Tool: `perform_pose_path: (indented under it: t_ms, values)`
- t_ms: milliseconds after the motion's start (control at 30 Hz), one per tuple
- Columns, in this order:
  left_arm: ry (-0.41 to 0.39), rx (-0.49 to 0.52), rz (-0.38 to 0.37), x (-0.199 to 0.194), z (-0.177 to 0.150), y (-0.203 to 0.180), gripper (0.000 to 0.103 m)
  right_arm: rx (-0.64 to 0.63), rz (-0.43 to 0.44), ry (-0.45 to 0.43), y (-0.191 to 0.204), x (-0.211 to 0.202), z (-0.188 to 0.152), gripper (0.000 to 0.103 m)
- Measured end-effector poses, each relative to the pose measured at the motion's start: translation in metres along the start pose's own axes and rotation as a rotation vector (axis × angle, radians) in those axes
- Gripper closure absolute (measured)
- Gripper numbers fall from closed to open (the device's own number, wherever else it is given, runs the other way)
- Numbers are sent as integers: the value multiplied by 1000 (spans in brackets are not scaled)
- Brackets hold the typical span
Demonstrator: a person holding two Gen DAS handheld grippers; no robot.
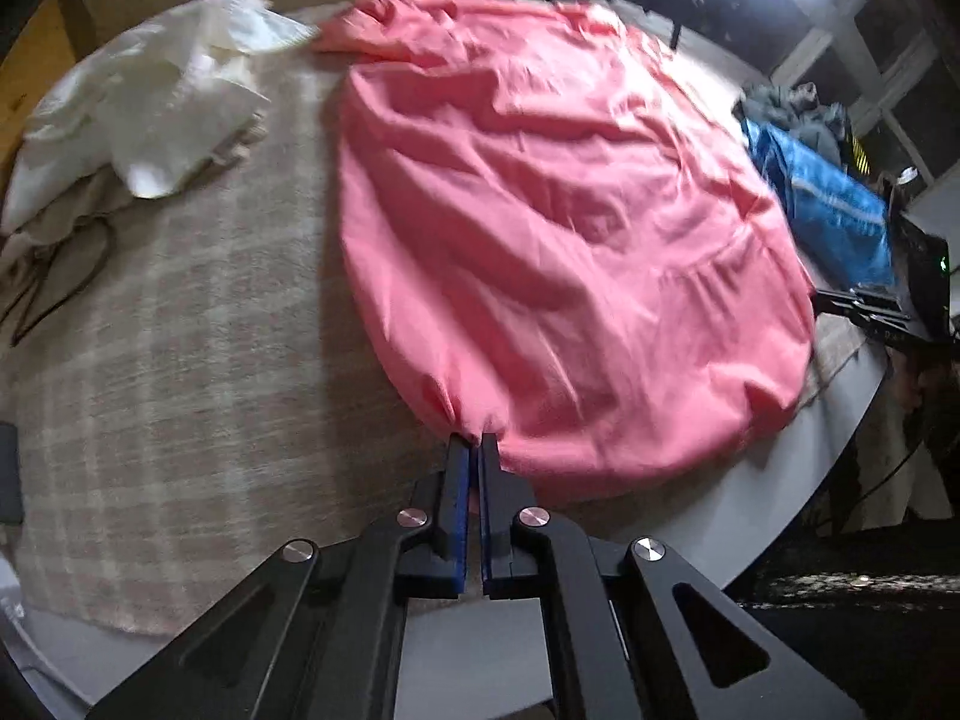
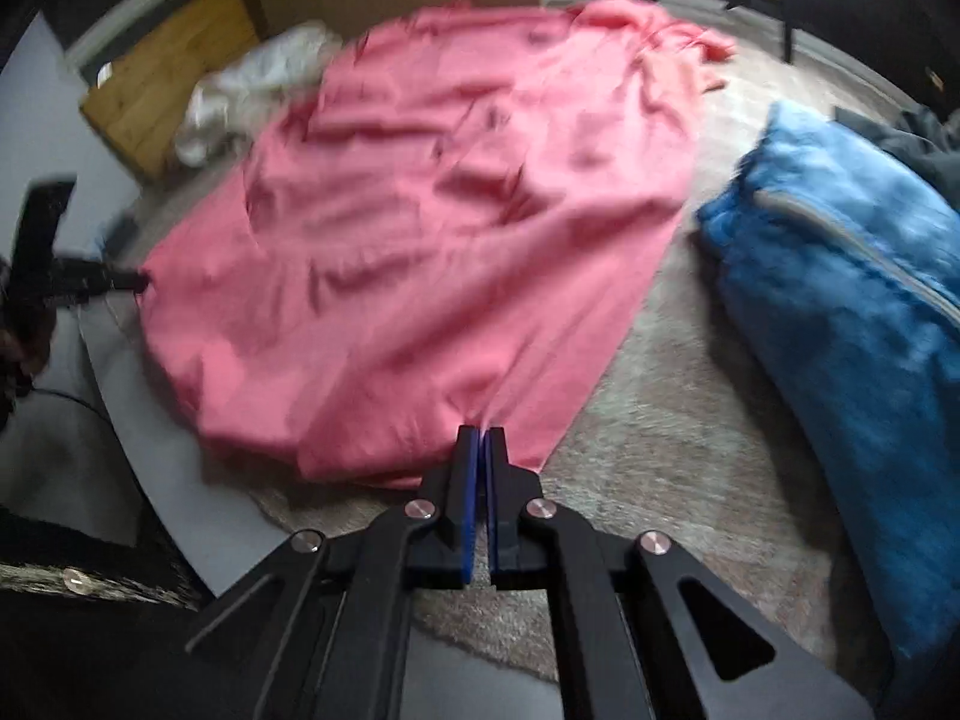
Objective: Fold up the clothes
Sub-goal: 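Grasp the pink shirt hem with the left gripper while the right gripper grasps it too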
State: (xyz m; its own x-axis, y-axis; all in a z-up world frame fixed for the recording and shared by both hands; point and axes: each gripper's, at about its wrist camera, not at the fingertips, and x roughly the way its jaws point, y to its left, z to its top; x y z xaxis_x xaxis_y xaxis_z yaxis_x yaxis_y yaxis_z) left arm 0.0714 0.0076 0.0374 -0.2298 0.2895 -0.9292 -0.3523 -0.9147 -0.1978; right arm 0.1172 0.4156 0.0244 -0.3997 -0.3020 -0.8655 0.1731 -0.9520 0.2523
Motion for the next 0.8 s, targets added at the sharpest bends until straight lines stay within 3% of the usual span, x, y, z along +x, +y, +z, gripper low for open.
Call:
perform_pose_path:
  t_ms: [167,267,367,400,467,500,600,667,700,800]
  values:
    - [-73,-41,57,-56,18,18,101,143,58,-182,-25,-75,11,101]
    - [-104,15,103,-64,57,18,101,195,92,-231,-42,-90,38,101]
    - [-106,62,122,-45,105,26,96,202,19,-245,-65,-67,91,101]
    - [-99,55,157,-33,122,32,95,213,-49,-228,-72,-50,107,101]
    - [-65,39,255,-4,151,45,95,224,-186,-150,-92,-18,134,98]
    - [-49,23,267,3,157,49,97,229,-222,-111,-99,-5,143,98]
    - [-54,26,225,1,152,54,88,236,-169,-89,-101,-4,143,97]
    - [-65,66,204,-6,138,51,76,196,-149,-110,-91,-11,132,77]
    - [-64,82,186,-8,129,48,72,185,-146,-111,-88,-11,127,73]
    - [-54,108,165,-1,119,45,72,153,-125,-100,-83,-5,117,72]
